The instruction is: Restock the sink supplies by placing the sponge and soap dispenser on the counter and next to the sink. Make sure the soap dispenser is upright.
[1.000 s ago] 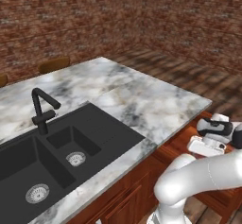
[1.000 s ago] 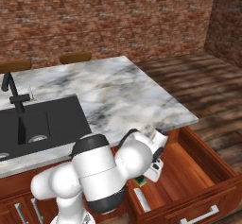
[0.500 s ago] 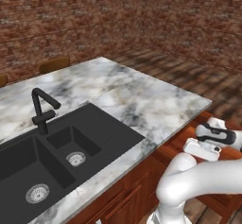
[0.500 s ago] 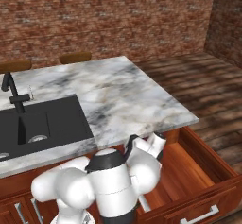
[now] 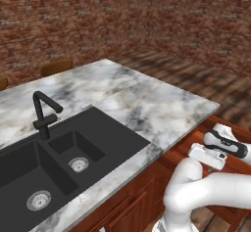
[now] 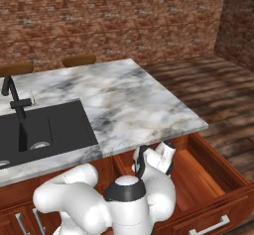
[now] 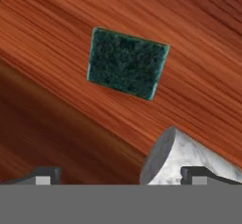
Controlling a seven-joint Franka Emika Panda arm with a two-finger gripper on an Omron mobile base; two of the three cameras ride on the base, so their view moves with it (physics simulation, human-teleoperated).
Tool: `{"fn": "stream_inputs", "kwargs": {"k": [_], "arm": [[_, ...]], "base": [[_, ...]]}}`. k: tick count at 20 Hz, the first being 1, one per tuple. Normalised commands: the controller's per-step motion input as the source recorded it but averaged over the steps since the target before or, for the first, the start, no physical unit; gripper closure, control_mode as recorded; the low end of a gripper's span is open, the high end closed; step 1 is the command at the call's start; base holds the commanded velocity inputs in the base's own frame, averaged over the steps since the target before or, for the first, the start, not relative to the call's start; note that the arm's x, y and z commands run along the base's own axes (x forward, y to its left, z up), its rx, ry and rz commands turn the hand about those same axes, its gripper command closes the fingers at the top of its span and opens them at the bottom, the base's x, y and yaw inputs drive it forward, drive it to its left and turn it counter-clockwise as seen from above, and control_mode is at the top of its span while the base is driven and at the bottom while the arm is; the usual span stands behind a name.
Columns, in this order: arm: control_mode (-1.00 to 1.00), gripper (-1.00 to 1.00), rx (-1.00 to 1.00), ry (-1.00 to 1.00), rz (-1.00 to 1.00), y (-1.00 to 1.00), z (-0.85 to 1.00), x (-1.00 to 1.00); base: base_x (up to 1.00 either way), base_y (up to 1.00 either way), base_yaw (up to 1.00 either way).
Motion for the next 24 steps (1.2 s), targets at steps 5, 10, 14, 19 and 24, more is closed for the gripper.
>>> {"fn": "stream_inputs", "kwargs": {"k": [5, 10, 14, 19, 24], "arm": [[-1.00, -1.00, -0.06, 0.00, -0.19, 0.11, -0.21, 0.00], [-1.00, -1.00, -0.06, 0.03, -0.24, 0.14, -0.02, 0.01], [-1.00, -1.00, -0.06, 0.05, -0.22, 0.05, -0.08, 0.09], [-1.00, -1.00, -0.06, 0.05, -0.16, 0.00, -0.23, 0.08], [-1.00, -1.00, -0.06, 0.05, -0.05, -0.05, -0.18, 0.22]], "base": [[0.00, 0.00, 0.00], [0.00, 0.00, 0.00], [0.00, 0.00, 0.00], [0.00, 0.00, 0.00], [0.00, 0.00, 0.00]]}}
